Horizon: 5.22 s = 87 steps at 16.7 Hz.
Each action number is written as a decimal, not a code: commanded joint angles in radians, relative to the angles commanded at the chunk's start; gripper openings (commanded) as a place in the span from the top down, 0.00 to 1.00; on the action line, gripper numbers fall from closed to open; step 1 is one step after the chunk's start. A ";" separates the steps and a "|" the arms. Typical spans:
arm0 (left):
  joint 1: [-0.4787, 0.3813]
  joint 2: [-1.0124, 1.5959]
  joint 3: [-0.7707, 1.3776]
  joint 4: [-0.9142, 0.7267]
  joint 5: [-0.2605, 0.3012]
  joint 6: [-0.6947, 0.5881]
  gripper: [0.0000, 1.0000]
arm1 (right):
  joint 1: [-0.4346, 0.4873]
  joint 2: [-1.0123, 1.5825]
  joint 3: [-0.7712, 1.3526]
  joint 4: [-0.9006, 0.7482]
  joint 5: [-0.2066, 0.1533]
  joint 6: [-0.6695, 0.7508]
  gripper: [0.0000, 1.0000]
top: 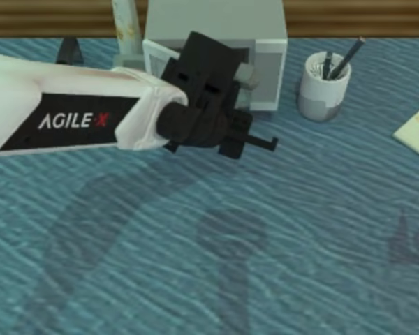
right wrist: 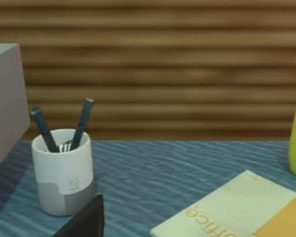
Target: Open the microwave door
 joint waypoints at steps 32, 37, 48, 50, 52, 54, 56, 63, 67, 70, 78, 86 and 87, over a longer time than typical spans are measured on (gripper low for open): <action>0.029 -0.046 -0.068 0.026 0.075 0.087 1.00 | 0.000 0.000 0.000 0.000 0.000 0.000 0.00; 0.029 -0.046 -0.068 0.026 0.075 0.087 1.00 | 0.000 0.000 0.000 0.000 0.000 0.000 0.00; 0.029 -0.046 -0.068 0.026 0.075 0.087 1.00 | 0.000 0.000 0.000 0.000 0.000 0.000 0.00; 0.029 -0.046 -0.068 0.026 0.075 0.087 1.00 | 0.000 0.000 0.000 0.000 0.000 0.000 0.00; 0.029 -0.046 -0.068 0.026 0.075 0.087 1.00 | 0.000 0.000 0.000 0.000 0.000 0.000 0.00; 0.029 -0.046 -0.068 0.026 0.075 0.087 1.00 | 0.000 0.000 0.000 0.000 0.000 0.000 0.00; 0.022 -0.042 -0.074 0.025 0.084 0.085 1.00 | 0.000 0.000 0.000 0.000 0.000 0.000 0.00; 0.062 -0.086 -0.125 0.039 0.153 0.178 1.00 | 0.000 0.000 0.000 0.000 0.000 0.000 0.00; 0.063 -0.087 -0.126 0.039 0.155 0.180 1.00 | 0.000 0.000 0.000 0.000 0.000 0.000 0.00; 0.063 -0.087 -0.126 0.039 0.155 0.180 1.00 | 0.000 0.000 0.000 0.000 0.000 0.000 0.00; 0.063 -0.087 -0.126 0.039 0.155 0.180 1.00 | 0.000 0.000 0.000 0.000 0.000 0.000 0.00; 0.063 -0.087 -0.126 0.039 0.155 0.180 1.00 | 0.000 0.000 0.000 0.000 0.000 0.000 0.00; 0.063 -0.087 -0.126 0.039 0.155 0.180 1.00 | 0.000 0.000 0.000 0.000 0.000 0.000 0.00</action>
